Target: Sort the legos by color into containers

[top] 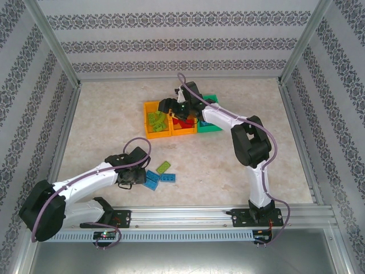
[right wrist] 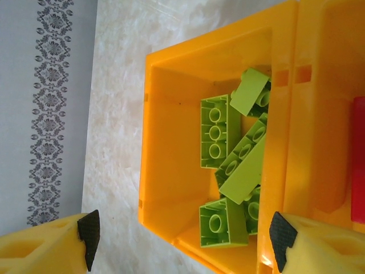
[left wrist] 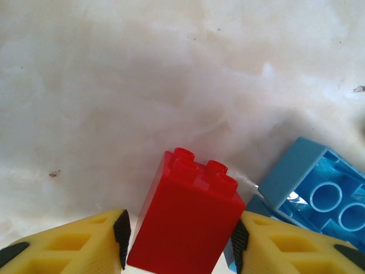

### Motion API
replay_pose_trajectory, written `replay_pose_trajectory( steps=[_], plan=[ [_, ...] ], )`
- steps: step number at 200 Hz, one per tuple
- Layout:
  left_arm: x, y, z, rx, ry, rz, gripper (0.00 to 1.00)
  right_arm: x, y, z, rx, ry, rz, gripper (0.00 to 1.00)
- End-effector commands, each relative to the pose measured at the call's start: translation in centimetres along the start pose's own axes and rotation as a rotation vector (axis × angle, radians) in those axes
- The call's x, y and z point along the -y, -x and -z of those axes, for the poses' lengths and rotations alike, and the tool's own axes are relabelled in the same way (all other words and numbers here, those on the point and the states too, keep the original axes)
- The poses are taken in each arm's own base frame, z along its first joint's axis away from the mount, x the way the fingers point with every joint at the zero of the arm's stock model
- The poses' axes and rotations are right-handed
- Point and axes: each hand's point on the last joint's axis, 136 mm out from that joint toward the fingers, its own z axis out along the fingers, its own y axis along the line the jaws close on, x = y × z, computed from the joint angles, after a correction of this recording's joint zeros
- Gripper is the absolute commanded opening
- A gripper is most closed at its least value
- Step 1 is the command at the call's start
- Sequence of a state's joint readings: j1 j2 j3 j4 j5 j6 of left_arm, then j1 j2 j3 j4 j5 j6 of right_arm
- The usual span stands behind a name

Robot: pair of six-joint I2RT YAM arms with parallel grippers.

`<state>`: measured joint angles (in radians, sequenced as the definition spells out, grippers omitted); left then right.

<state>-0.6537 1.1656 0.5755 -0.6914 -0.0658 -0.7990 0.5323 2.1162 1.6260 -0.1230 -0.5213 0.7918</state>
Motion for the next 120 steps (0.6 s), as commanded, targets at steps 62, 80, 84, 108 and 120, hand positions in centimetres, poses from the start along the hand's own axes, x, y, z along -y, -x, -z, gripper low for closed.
replay_pose_trajectory(
  steps=[62,80,84,108,120],
  plan=[
    [0.8,2.8,0.8,0.107,0.014,-0.001,0.3,-0.5,-0.2,7.1,0.101,-0.066,0.129,0.81],
    [1.0,4.5,2.2,0.159,0.028,-0.005,0.28,0.9,-1.1,8.9,0.11,-0.112,0.161,0.8],
    [1.2,5.0,2.6,0.175,0.027,-0.007,0.29,1.2,-1.5,9.3,0.109,-0.128,0.174,0.81],
    [3.0,8.9,5.6,0.279,-0.012,-0.037,0.29,3.5,-4.4,11.1,0.083,-0.203,0.223,0.82],
    [4.5,11.3,7.0,0.327,-0.05,-0.05,0.29,4.6,-6.0,11.8,0.072,-0.217,0.219,0.82]
  ],
)
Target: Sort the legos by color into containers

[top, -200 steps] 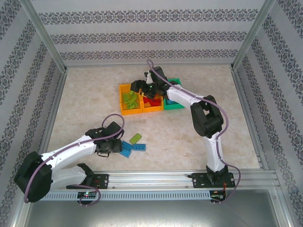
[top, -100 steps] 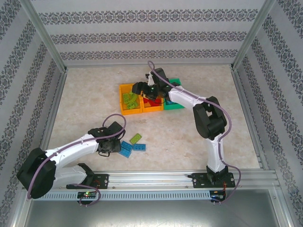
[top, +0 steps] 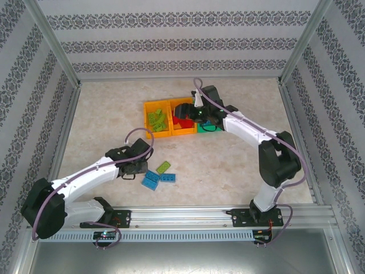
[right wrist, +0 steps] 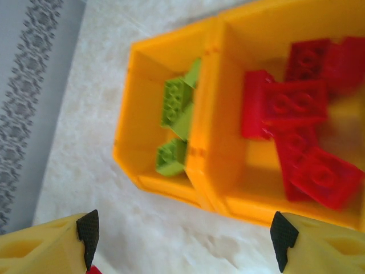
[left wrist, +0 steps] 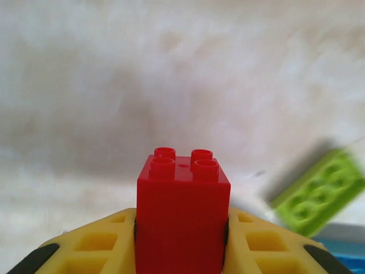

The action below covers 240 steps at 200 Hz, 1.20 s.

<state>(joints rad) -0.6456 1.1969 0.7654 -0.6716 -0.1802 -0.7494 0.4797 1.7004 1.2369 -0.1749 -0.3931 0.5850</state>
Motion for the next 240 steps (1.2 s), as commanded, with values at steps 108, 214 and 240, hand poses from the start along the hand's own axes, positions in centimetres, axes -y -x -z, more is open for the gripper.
replay_pose_trajectory(
  steps=[108,214,240],
  plan=[
    [17.9,20.5,-2.7,0.121,-0.369,-0.16,0.27,4.7,-15.3,3.9,-0.164,-0.111,0.217,0.85],
    [19.5,22.6,-5.7,0.062,-0.397,-0.089,0.65,0.3,-23.0,0.8,-0.414,-0.022,0.766,0.91],
    [19.1,22.9,-3.4,0.112,-0.433,-0.055,0.83,-1.4,-24.0,-0.5,-0.449,0.018,0.85,0.91]
  ],
)
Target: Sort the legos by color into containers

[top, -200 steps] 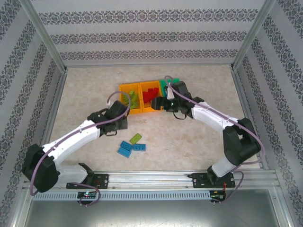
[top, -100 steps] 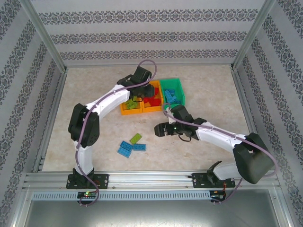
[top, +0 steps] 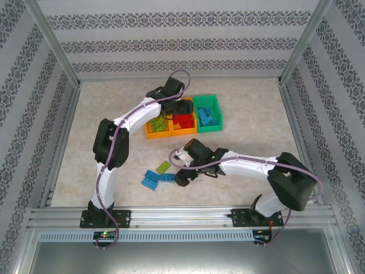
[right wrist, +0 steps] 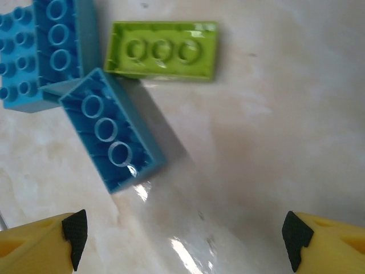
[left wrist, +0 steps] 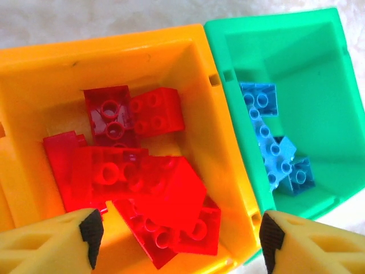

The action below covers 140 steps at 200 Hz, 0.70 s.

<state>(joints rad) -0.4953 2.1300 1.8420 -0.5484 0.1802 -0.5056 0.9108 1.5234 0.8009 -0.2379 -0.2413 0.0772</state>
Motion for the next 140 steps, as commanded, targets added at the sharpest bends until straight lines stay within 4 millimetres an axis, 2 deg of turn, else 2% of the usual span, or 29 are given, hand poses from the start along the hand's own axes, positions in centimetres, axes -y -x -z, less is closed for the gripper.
replay_pose_trajectory(
  steps=[1,32,91,115,140],
  plan=[
    [1.1,1.6,4.0,0.081,-0.049,0.023,0.84,-1.2,1.2,-0.7,-0.012,0.007,0.137,0.91],
    [-0.1,1.4,6.8,0.123,-0.001,0.016,0.94,-2.7,1.7,-1.9,-0.029,0.041,0.216,0.92],
    [-3.1,-0.5,9.5,0.146,0.016,0.1,0.98,-3.3,1.0,-4.5,-0.125,0.058,0.31,0.85],
    [-4.4,-1.0,10.3,0.152,0.028,0.127,0.99,-3.3,0.3,-5.4,-0.17,0.054,0.335,0.77],
    [-5.4,-1.5,11.2,0.157,0.043,0.137,0.99,-3.1,0.0,-5.5,-0.185,0.031,0.353,0.6]
  ],
)
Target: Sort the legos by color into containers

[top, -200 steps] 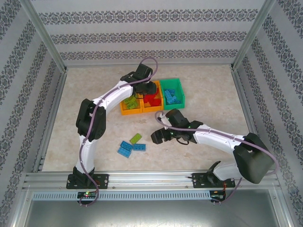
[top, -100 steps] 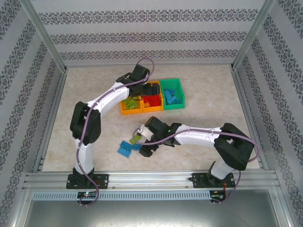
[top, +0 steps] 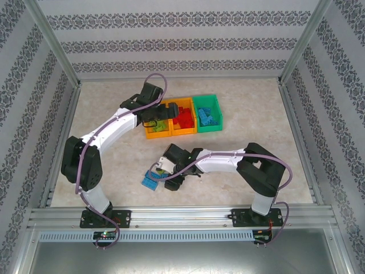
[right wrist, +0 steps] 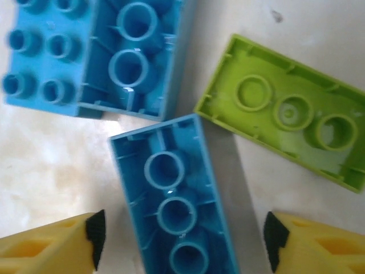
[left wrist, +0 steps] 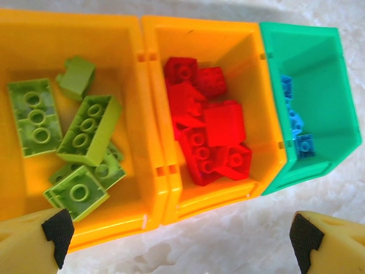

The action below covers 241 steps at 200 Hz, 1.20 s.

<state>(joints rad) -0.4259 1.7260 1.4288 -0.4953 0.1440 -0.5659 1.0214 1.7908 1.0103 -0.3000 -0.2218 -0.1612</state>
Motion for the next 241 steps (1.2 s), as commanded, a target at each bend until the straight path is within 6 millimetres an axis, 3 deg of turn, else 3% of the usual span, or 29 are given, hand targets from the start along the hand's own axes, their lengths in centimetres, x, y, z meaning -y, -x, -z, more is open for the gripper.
replay_pose_trajectory(
  steps=[1,27,75,100,120,148,176,200,213,241],
  plan=[
    [-0.5,1.5,1.9,0.073,-0.002,0.028,0.99,-0.5,-0.7,-0.5,-0.049,-0.003,0.046,0.59],
    [-1.5,1.4,2.6,0.083,0.02,0.033,0.99,-0.3,-0.6,0.3,-0.034,-0.025,0.056,0.42],
    [-3.0,0.6,3.4,0.078,0.066,0.031,1.0,0.1,1.1,4.7,0.12,-0.06,0.029,0.33],
    [-4.2,-0.4,3.8,0.063,0.104,0.026,1.0,2.0,2.0,7.8,0.236,-0.084,-0.048,0.3],
    [-5.3,-1.5,4.2,0.049,0.14,0.026,1.0,5.4,2.6,10.9,0.355,-0.124,-0.173,0.28],
    [-6.7,-3.5,5.0,0.023,0.175,0.031,1.0,12.6,2.0,15.2,0.469,-0.224,-0.414,0.25],
    [-7.5,-6.7,5.8,-0.035,0.163,-0.01,1.0,19.1,0.7,17.6,0.467,-0.309,-0.616,0.25],
    [-8.8,-9.9,6.3,-0.094,0.203,-0.072,1.0,24.4,-0.3,18.4,0.474,-0.356,-0.798,0.24],
    [-9.0,-11.7,6.4,-0.125,0.214,-0.114,1.0,26.8,-1.2,17.9,0.438,-0.375,-0.891,0.24],
    [-9.0,-15.4,6.6,-0.173,0.231,-0.227,1.0,30.4,-2.1,16.6,0.374,-0.38,-1.012,0.25]
  ],
)
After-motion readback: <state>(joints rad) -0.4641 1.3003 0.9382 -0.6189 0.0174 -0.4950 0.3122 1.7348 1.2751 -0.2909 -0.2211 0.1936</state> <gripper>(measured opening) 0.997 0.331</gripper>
